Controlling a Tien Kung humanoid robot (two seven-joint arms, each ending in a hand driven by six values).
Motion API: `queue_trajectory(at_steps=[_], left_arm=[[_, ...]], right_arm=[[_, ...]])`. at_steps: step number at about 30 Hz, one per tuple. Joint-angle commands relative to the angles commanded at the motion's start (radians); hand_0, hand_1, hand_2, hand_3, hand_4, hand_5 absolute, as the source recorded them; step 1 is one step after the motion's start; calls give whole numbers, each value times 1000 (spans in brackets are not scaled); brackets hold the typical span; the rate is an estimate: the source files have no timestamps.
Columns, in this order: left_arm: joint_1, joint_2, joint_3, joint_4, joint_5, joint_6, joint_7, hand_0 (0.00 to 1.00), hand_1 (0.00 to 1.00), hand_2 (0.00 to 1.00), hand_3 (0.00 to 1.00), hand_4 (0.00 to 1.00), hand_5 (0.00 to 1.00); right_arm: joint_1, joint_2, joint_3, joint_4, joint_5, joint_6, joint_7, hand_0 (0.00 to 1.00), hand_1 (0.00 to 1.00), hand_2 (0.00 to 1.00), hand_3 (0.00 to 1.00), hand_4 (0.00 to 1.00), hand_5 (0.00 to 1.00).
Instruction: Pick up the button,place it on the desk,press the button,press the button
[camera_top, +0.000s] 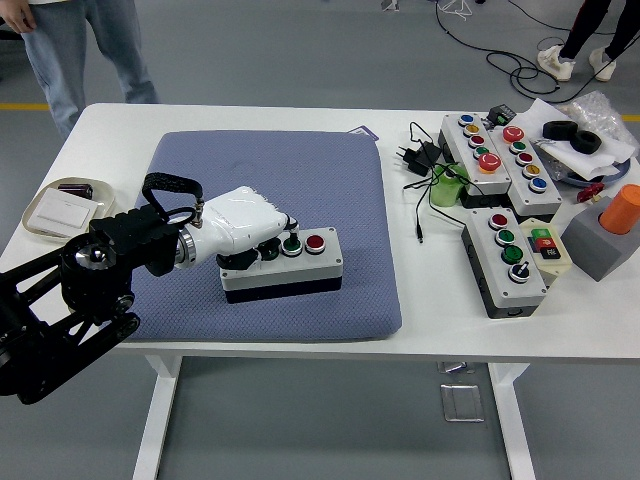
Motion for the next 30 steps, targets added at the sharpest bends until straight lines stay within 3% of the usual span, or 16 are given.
queue_trajectory(at_steps=[15,24,30], left_arm=[[0,2,25,34,0,-23,13,50,2,31,663,225,2],[-4,-8,-43,-11,0,36,28,50,2,34,668,229,2],[-14,-24,-33,-22,0,36,25,50,2,34,671,228,2]], right_arm=[[1,0,5,0,-6,-1,-2,627,477,539,582,280,22],[0,1,8,0,-8,-2,-2,627,477,539,582,279,22],[0,1,10,0,-10,-3,-3,627,477,539,582,279,22]])
